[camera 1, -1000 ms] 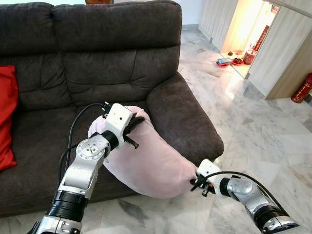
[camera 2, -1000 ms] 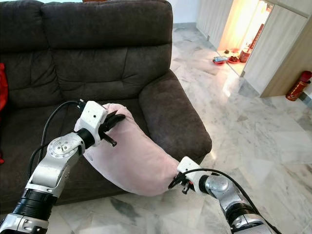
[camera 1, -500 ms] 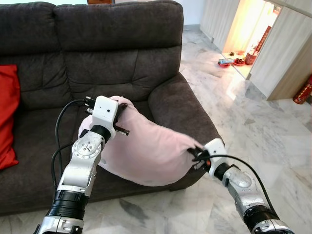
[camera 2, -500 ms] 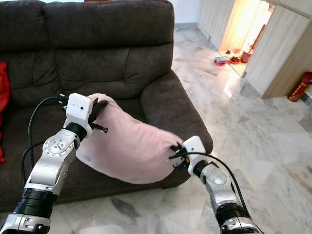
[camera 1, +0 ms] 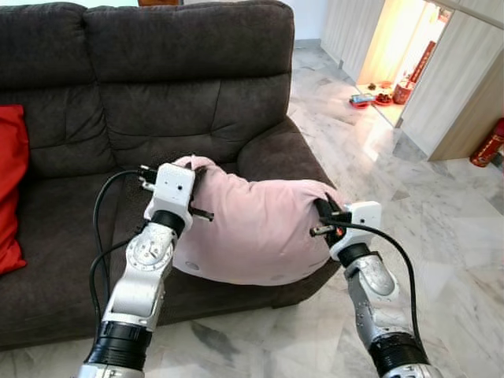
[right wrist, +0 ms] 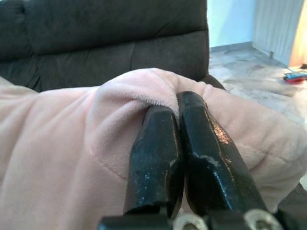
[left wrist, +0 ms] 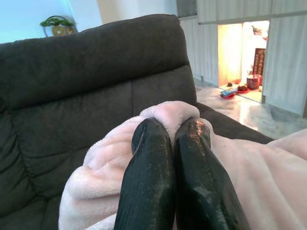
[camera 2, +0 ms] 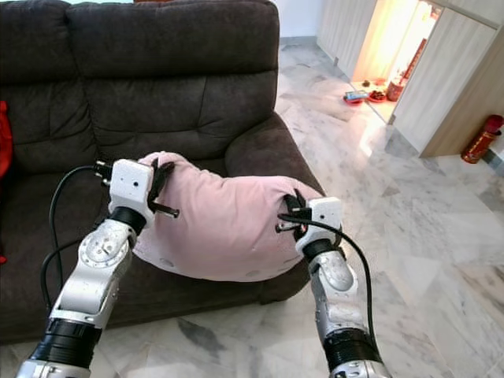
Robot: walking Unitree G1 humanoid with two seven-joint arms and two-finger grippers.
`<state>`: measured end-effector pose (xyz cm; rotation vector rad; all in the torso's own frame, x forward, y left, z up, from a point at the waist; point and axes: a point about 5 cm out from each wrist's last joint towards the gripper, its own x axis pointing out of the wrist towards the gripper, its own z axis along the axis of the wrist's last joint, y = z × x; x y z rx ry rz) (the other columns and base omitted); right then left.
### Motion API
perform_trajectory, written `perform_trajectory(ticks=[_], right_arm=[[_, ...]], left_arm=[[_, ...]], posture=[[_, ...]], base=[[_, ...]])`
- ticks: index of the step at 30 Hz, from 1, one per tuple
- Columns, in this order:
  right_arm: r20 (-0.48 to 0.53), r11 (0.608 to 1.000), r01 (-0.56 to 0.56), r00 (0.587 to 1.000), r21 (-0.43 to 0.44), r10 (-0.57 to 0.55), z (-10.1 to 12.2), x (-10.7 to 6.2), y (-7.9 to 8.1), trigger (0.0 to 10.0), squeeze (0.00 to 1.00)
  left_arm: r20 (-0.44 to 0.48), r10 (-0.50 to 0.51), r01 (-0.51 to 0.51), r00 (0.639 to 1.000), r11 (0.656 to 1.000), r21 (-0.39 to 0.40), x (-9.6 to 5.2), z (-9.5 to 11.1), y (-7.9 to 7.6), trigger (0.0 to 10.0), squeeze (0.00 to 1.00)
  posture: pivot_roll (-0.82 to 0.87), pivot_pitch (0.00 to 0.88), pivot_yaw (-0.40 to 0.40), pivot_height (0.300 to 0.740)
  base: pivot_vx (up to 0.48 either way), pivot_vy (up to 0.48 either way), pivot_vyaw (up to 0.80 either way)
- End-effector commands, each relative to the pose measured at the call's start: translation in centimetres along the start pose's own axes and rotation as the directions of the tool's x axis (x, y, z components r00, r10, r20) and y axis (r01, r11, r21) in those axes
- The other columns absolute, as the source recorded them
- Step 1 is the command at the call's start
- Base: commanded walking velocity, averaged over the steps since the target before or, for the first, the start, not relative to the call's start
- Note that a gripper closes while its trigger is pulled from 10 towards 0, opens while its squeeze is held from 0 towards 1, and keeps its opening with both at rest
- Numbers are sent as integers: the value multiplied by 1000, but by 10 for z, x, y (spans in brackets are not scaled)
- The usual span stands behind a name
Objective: Move the pillow to the sofa from floor
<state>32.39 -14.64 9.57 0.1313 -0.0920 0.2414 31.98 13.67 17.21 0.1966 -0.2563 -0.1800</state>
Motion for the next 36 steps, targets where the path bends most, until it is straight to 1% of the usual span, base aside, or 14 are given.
perform_trajectory(ticks=[1,5,9,12,17,18,19,21,26,29,32,36], right_arm=[[82,1000,-15,996,5,14,19,8,5,10000,0],[93,1000,0,996,13,-1,21,8,6,10000,0],[93,1000,-4,996,-1,4,22,9,8,10000,0],[101,1000,-24,995,-13,25,25,11,14,10000,0],[104,998,-46,993,-45,50,28,11,19,10000,0],[137,997,-68,988,-49,74,33,10,23,10000,0],[146,996,-73,986,-51,79,35,10,24,10000,0],[149,994,-84,984,-70,94,37,11,26,10000,0],[152,991,-104,982,-78,115,39,11,29,10000,0],[135,991,-105,984,-84,116,37,11,29,10000,0],[138,992,-103,984,-74,112,38,11,28,10000,0],[135,990,-109,983,-88,121,39,12,29,10000,0]], left_arm=[[61,-5,4,998,1000,20,2,9,-2,10000,0],[58,6,-7,998,1000,18,3,9,0,10000,0],[56,29,-30,998,999,21,3,10,4,10000,0],[55,66,-67,996,998,14,4,9,8,10000,0],[71,93,-94,993,996,9,4,11,11,10000,0],[87,103,-104,991,995,8,5,15,13,10000,0],[94,106,-107,990,994,10,5,17,14,10000,0],[115,123,-124,986,992,9,6,20,16,10000,0],[128,135,-138,982,990,16,7,23,18,10000,0],[131,131,-133,983,991,11,8,24,17,10000,0],[135,125,-128,983,992,12,8,25,16,10000,0],[139,132,-134,982,991,10,9,26,17,10000,0]], posture=[[106,0,-67,740],[107,0,-67,740],[109,0,-68,740],[111,0,-70,740],[113,0,-70,740],[114,0,-69,740],[113,0,-69,740],[112,0,-69,740],[112,0,-70,740],[110,0,-69,740],[112,0,-71,740],[112,0,-71,740]], base=[[0,0,0],[0,0,0],[0,0,0],[0,0,0],[0,0,0],[0,0,675],[0,0,719],[0,0,800],[0,0,790],[0,0,0],[0,0,0],[0,0,0]])
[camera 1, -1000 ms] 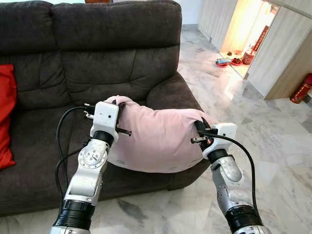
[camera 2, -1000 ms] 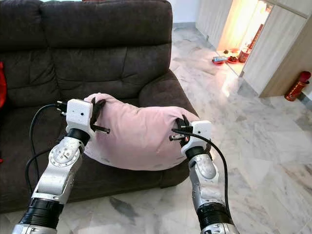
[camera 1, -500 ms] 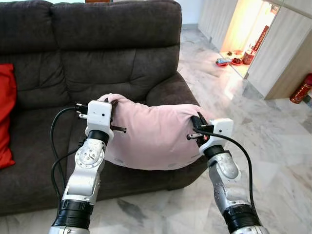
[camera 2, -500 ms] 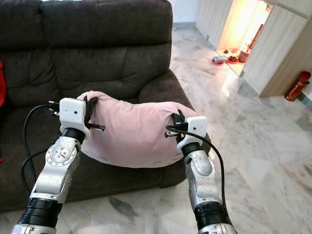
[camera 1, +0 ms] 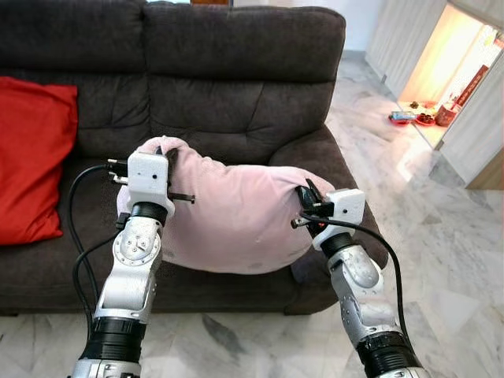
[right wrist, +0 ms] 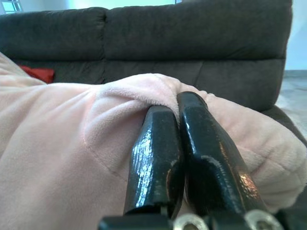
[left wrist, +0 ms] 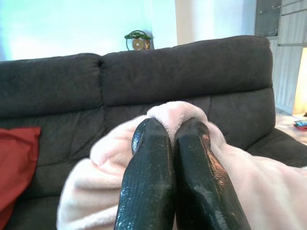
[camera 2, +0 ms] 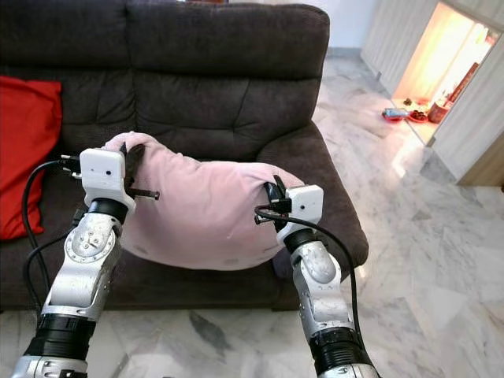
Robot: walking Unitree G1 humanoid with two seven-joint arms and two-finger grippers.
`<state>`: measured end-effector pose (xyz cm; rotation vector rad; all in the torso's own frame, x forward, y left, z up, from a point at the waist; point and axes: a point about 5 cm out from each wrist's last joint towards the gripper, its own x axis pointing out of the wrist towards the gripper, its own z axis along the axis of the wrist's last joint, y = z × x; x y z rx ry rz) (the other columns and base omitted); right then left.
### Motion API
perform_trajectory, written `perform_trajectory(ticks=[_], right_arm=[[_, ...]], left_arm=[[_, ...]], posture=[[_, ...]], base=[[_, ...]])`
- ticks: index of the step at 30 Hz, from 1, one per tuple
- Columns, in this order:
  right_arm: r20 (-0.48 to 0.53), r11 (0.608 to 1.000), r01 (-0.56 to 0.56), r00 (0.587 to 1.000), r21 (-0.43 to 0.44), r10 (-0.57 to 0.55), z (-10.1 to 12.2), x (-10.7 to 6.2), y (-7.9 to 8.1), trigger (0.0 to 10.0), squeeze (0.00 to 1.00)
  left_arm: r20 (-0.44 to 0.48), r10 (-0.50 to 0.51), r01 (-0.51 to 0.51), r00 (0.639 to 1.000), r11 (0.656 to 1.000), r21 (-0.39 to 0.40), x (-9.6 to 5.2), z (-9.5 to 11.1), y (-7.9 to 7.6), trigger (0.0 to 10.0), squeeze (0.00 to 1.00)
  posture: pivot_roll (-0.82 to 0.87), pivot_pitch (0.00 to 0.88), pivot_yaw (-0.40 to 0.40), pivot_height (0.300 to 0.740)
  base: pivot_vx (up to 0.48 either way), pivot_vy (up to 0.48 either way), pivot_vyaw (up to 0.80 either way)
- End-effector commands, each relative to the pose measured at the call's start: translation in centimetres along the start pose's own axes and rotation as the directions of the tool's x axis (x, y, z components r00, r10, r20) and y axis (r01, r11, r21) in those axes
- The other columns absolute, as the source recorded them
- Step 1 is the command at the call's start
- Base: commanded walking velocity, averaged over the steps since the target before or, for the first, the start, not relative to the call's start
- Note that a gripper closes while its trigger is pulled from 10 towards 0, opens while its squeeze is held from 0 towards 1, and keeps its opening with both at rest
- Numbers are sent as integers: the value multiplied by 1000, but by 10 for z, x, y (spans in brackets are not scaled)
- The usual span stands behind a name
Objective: Move the pillow to the sofa from floor
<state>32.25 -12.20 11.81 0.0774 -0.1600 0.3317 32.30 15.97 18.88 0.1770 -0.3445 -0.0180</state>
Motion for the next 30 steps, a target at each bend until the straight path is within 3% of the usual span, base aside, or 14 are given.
perform_trajectory(ticks=[1,9,12,22,26,30], right_arm=[[83,999,-20,996,-38,23,20,7,2,10000,0],[92,996,-53,994,-66,59,21,6,7,10000,0],[96,999,-42,994,-32,45,21,5,7,10000,0],[91,995,-61,993,-78,68,21,6,9,10000,0],[89,995,-71,993,-67,77,20,5,12,10000,0],[95,996,-76,992,-56,81,21,5,12,10000,0]], left_arm=[[67,-35,35,997,999,5,6,14,-10,10000,0],[75,-35,35,997,999,1,7,15,-11,10000,0],[76,-37,37,996,999,2,7,15,-11,10000,0],[82,-37,37,996,999,1,8,15,-12,10000,0],[85,-35,35,996,999,-1,8,15,-12,10000,0],[83,-37,37,996,999,-1,7,15,-13,10000,0]], posture=[[112,0,-71,740],[109,0,-70,740],[106,0,-69,740],[106,0,-70,740],[108,0,-71,740],[104,0,-71,740]], base=[[0,0,0],[0,0,473],[0,0,0],[0,0,49],[240,0,733],[242,0,0]])
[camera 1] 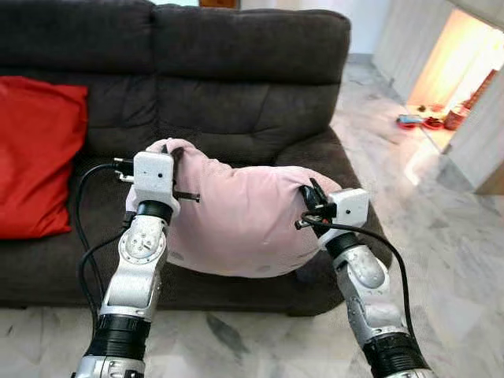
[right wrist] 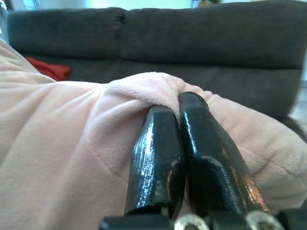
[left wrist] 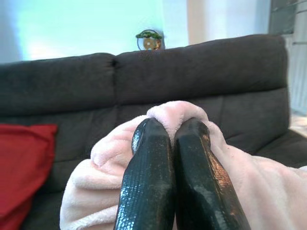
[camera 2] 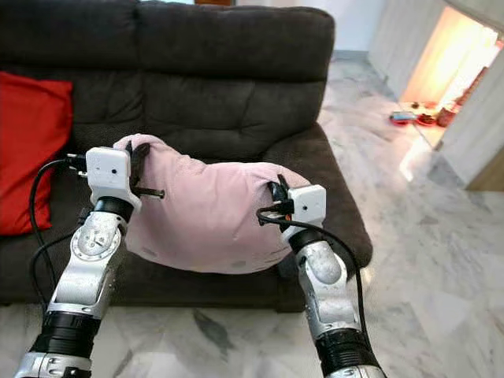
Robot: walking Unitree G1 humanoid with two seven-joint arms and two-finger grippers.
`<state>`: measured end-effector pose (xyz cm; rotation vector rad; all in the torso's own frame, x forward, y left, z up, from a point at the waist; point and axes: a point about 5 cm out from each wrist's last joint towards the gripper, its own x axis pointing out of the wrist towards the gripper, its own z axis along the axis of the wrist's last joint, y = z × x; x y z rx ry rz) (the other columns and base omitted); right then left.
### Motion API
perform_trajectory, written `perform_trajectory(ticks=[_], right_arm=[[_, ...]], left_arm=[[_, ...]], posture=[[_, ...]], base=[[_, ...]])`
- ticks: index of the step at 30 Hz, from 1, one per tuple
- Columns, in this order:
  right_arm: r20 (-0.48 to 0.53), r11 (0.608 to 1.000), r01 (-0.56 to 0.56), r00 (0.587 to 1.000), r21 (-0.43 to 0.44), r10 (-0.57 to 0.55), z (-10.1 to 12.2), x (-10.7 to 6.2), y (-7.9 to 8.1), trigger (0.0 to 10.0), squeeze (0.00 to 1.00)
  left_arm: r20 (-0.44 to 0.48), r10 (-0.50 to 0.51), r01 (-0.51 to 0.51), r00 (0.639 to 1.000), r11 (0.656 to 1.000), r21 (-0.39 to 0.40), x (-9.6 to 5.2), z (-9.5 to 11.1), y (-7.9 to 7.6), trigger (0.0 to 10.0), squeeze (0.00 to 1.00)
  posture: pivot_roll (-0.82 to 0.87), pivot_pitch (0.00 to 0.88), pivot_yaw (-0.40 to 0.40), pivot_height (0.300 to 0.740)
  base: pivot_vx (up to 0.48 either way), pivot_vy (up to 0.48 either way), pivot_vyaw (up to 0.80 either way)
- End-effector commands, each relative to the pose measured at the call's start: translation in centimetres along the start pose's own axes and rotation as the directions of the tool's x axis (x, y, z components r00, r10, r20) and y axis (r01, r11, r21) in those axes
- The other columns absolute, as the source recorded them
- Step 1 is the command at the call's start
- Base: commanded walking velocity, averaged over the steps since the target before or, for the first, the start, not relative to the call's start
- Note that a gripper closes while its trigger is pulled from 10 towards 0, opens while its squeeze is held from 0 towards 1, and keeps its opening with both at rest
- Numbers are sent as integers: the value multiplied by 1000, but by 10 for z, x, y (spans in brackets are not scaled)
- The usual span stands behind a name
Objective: Move the pillow to the sofa from floor
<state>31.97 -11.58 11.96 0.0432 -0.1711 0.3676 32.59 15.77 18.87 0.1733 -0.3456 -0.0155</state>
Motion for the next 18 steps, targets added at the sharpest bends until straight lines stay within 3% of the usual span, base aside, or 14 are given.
perform_trajectory(ticks=[1,9,14,18], right_arm=[[93,999,-37,995,-24,39,20,6,4,10000,0],[88,997,-58,994,-54,62,21,6,6,10000,0],[87,996,-75,993,-58,79,20,6,9,10000,0],[92,997,-66,993,-30,68,20,5,9,10000,0]], left_arm=[[82,-40,40,996,999,3,5,16,-11,10000,0],[82,-43,43,996,999,2,5,15,-13,10000,0],[84,-40,39,996,999,3,5,16,-13,10000,0],[85,-37,37,996,999,3,6,16,-12,10000,0]], posture=[[104,0,-71,740],[103,0,-73,740],[105,0,-76,740],[105,0,-77,740]], base=[[240,0,0],[244,0,0],[248,0,670],[253,0,0]])
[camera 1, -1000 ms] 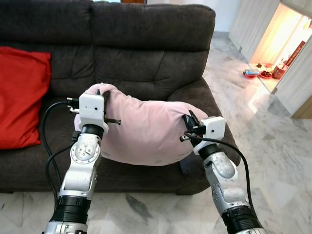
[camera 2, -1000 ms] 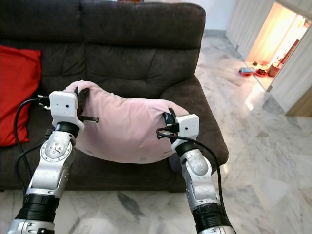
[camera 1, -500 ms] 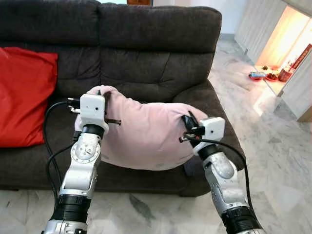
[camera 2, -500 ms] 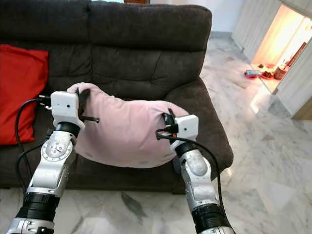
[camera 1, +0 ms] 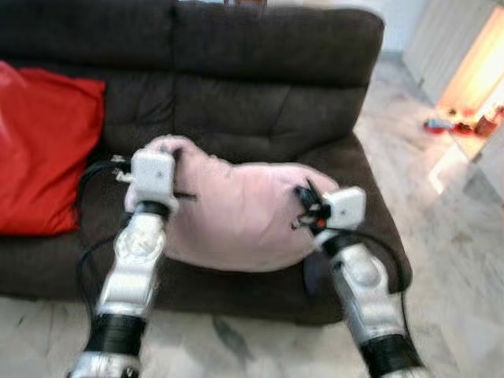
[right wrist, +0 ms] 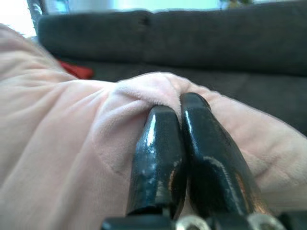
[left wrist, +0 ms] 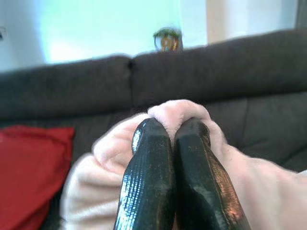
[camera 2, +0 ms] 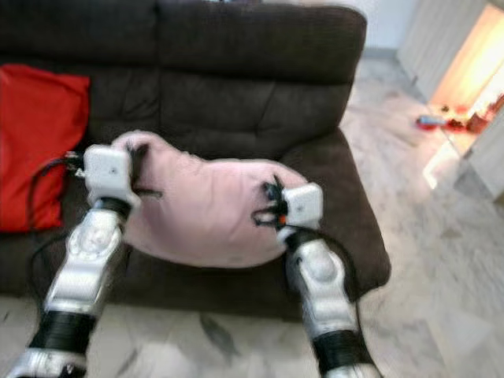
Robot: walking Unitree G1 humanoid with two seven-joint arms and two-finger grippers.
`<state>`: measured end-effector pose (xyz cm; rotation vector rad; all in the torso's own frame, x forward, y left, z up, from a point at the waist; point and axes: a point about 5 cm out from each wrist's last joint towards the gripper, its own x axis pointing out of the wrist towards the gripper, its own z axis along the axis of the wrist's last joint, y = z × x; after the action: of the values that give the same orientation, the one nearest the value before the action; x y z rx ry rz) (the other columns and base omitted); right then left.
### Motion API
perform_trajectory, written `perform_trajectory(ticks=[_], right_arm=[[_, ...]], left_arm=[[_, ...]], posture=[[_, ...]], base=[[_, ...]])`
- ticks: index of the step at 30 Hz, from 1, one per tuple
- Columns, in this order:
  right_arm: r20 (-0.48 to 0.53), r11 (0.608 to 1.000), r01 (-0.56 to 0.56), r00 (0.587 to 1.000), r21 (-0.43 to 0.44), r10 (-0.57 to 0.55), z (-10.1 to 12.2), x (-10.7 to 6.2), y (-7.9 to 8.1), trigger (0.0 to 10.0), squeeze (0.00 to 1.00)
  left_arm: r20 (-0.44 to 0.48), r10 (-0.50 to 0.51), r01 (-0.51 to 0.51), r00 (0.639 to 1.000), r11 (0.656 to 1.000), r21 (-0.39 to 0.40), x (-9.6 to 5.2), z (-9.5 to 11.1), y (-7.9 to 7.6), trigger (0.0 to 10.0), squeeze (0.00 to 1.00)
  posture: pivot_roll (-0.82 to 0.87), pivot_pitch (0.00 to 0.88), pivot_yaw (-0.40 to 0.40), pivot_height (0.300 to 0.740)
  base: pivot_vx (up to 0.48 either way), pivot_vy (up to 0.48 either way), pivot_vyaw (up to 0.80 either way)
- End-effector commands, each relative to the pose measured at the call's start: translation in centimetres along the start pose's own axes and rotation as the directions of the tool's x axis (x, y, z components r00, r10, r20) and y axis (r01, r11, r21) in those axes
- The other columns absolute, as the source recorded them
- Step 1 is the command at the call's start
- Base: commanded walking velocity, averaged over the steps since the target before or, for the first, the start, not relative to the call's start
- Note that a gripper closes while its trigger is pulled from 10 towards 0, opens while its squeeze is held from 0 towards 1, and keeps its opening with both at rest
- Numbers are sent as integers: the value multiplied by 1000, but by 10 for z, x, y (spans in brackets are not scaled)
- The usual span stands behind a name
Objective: Move the pillow to the sofa from floor
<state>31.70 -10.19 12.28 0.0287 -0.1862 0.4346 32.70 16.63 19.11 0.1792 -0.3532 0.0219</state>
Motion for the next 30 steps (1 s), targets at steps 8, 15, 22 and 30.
perform_trajectory(ticks=[8,15,22,30], right_arm=[[82,1000,-5,997,-21,7,19,4,-4,10000,0],[85,1000,-13,996,-14,14,19,3,-3,10000,0],[87,1000,-20,996,-17,21,21,4,-2,10000,0],[85,1000,-27,996,-15,28,20,4,-1,10000,0]], left_arm=[[84,-65,66,994,998,-9,4,16,-19,10000,0],[90,-56,57,994,998,-10,4,17,-19,10000,0],[96,-46,47,994,999,-7,5,18,-16,10000,0],[98,-42,43,994,999,-8,5,19,-16,10000,0]], posture=[[105,0,-82,740],[105,0,-84,740],[108,0,-87,740],[107,0,-87,740]], base=[[252,0,0],[254,0,0],[254,0,0],[255,0,0]])
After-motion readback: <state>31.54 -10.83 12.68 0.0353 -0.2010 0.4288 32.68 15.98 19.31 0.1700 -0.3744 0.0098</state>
